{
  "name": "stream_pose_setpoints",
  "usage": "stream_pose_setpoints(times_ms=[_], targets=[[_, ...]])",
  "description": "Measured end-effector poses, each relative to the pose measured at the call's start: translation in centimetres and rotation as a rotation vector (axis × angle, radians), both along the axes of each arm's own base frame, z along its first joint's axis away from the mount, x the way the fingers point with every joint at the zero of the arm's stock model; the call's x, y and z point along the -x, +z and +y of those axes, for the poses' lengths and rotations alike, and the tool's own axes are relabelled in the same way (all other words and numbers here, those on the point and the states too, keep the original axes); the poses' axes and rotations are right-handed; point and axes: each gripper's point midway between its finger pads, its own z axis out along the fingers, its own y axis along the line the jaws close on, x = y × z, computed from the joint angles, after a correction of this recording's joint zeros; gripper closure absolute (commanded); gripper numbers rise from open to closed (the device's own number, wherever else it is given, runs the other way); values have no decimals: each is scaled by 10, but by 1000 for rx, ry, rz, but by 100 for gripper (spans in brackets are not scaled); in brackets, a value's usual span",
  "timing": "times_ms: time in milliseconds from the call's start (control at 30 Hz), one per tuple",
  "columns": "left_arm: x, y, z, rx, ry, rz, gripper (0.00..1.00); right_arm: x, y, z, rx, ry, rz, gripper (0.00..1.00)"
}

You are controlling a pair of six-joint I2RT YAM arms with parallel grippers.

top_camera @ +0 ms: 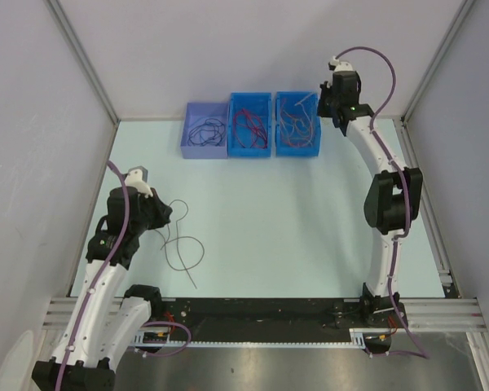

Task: Untangle the cables

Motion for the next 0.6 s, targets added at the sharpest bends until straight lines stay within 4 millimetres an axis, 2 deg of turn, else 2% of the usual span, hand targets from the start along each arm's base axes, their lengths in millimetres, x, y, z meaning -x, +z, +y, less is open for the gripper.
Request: stream_pose_setpoints(times_ms=[133,267,400,467,533,600], targets=[[1,1,-1,4,-5,-5,100,3,48,22,-3,27,-95,100],[1,2,-1,5,-7,-10,100,4,71,43,-21,63,-149,100],[1,3,-1,6,-7,-14,100,-1,79,52,-54,76,-168,100],[1,3,-1,6,-7,-14,100,-7,75,53,-71,71,-168,100],[1,4,-1,7,-8,-15,100,-12,65,54,-78,64,-154,100],[0,5,-2,7,-8,-20,100,-18,43,54,-84,53,-119,100]])
